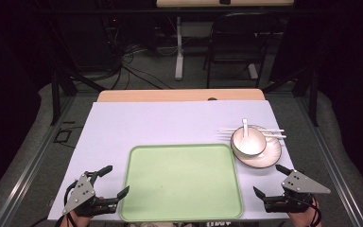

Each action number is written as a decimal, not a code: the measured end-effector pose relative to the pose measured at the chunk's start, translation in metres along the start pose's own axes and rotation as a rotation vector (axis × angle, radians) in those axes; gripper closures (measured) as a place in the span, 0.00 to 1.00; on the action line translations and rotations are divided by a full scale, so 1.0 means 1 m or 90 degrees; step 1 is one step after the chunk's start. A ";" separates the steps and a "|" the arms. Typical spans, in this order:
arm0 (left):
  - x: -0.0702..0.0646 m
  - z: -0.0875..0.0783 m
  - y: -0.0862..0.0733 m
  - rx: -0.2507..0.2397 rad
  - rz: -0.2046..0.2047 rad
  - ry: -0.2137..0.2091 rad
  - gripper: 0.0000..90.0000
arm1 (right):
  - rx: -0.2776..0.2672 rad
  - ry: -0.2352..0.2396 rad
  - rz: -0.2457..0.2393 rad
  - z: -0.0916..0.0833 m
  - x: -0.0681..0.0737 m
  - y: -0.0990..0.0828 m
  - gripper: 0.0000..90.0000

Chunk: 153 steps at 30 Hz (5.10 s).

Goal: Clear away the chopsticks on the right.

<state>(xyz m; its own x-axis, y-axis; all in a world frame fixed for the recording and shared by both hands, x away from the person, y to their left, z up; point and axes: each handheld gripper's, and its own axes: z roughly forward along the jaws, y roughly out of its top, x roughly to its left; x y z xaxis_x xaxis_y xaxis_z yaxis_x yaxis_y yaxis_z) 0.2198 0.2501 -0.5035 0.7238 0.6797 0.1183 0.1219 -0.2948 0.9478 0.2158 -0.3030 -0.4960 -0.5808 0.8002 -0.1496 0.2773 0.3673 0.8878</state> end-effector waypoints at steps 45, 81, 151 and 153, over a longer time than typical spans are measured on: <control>0.002 -0.004 -0.001 -0.022 -0.022 0.010 0.17 | -0.118 -0.020 -0.028 0.006 -0.030 0.027 0.00; 0.003 -0.003 -0.001 -0.015 -0.019 0.007 0.17 | 0.150 0.035 0.000 0.087 -0.154 0.106 0.00; 0.004 -0.001 -0.001 -0.007 -0.024 0.007 0.17 | 0.504 0.136 -0.043 0.202 -0.197 0.065 0.76; 0.003 -0.002 -0.001 -0.007 -0.023 0.006 0.17 | 0.495 0.136 -0.038 0.203 -0.196 0.063 0.78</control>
<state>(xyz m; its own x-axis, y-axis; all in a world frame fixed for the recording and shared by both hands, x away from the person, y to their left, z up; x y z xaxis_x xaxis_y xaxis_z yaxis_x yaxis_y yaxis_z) 0.2212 0.2538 -0.5036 0.7125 0.6963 0.0862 0.1408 -0.2623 0.9547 0.5020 -0.3406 -0.4992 -0.7228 0.6903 -0.0313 0.6488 0.6935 0.3131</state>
